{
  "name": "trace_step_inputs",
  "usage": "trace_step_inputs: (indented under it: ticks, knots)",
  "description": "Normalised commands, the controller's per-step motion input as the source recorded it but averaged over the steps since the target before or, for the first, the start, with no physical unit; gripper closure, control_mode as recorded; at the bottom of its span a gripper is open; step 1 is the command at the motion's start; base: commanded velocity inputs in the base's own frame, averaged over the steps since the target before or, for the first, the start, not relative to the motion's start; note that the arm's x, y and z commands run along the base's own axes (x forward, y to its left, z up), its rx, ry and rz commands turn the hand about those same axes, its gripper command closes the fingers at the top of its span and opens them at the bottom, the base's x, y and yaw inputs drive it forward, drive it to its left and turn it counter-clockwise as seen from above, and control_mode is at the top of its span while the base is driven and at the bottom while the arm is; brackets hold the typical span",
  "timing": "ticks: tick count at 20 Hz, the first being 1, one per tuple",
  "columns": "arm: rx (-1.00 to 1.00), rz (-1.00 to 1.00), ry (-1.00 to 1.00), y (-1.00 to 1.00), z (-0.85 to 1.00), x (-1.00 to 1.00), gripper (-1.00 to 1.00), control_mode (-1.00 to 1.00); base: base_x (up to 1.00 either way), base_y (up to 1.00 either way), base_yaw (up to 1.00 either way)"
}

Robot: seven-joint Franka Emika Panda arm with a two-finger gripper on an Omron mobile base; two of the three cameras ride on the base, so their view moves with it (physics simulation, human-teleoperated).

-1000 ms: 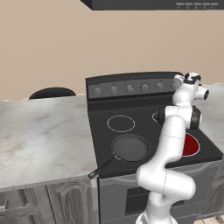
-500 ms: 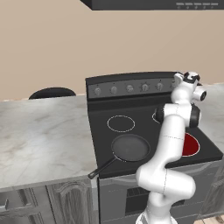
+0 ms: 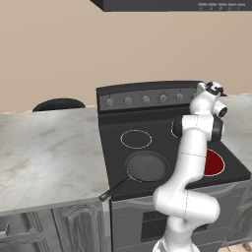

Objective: Turn off the front right burner of the stove.

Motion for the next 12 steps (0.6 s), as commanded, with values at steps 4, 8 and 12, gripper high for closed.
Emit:
trace_step_inputs:
  ticks: [4, 8, 12]
  knots:
    - [0.23, -0.12, -0.02, 0.08, 0.42, 0.00, 1.00, -1.00, 0.00, 0.00, 0.00]
    - [0.26, -0.11, 0.00, 0.00, 0.51, 0.00, 1.00, -1.00, 0.00, 0.00, 0.00]
    - [0.28, -0.09, -0.02, 0.00, 0.44, 0.00, 1.00, -1.00, 0.00, 0.00, 0.00]
